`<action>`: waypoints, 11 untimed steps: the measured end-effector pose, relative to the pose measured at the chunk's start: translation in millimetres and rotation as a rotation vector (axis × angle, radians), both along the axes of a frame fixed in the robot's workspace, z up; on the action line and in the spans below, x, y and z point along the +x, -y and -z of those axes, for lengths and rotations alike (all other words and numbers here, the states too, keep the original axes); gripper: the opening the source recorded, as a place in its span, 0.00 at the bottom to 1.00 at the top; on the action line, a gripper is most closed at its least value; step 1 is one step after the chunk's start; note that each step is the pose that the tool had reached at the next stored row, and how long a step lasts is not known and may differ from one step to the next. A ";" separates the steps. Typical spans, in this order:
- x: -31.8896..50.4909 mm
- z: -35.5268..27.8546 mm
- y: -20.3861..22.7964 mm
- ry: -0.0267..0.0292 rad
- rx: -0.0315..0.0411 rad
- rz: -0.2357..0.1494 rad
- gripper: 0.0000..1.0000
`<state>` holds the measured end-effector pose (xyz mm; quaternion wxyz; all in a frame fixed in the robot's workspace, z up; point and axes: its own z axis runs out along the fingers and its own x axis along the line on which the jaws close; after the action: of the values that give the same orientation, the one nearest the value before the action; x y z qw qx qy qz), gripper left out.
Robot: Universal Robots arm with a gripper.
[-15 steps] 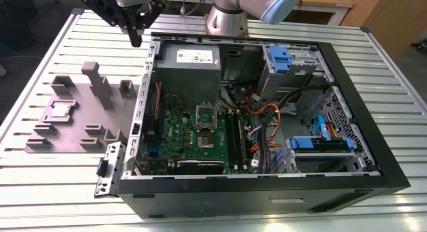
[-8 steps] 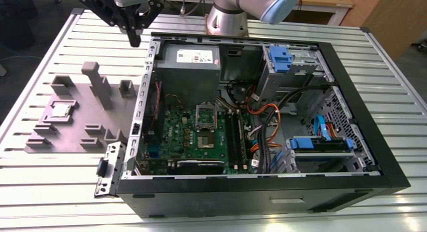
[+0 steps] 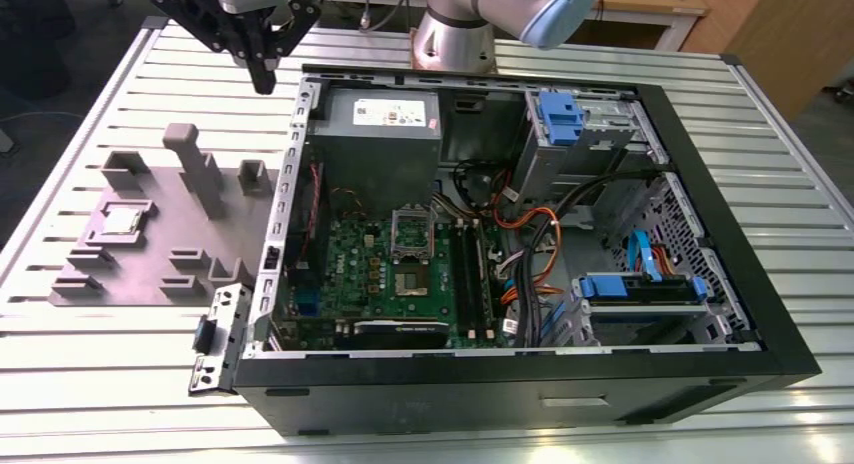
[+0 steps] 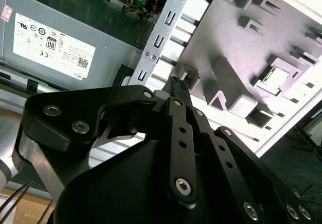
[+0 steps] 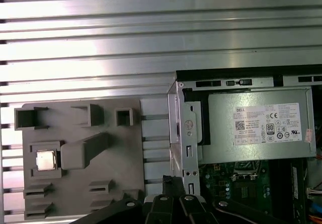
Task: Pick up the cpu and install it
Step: 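Reach for the cpu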
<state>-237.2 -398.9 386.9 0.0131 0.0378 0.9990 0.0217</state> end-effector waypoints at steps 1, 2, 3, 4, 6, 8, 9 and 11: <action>-0.4 0.0 0.0 0.0000 -0.0001 0.000 0.11; -0.9 0.0 0.0 0.0000 0.0000 0.000 0.11; -1.4 0.0 0.0 0.0000 0.0000 0.000 0.11; -1.8 0.0 0.0 0.0000 -0.0001 0.000 0.11; -2.8 0.1 0.0 0.0000 -0.0001 0.000 0.11; -3.7 0.1 0.0 0.0000 -0.0001 0.000 0.11; -4.2 0.1 0.0 0.0000 -0.0001 0.000 0.11; -5.0 0.1 0.0 -0.0001 -0.0001 0.000 0.11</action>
<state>-242.2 -398.9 386.8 0.0131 0.0378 0.9990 0.0217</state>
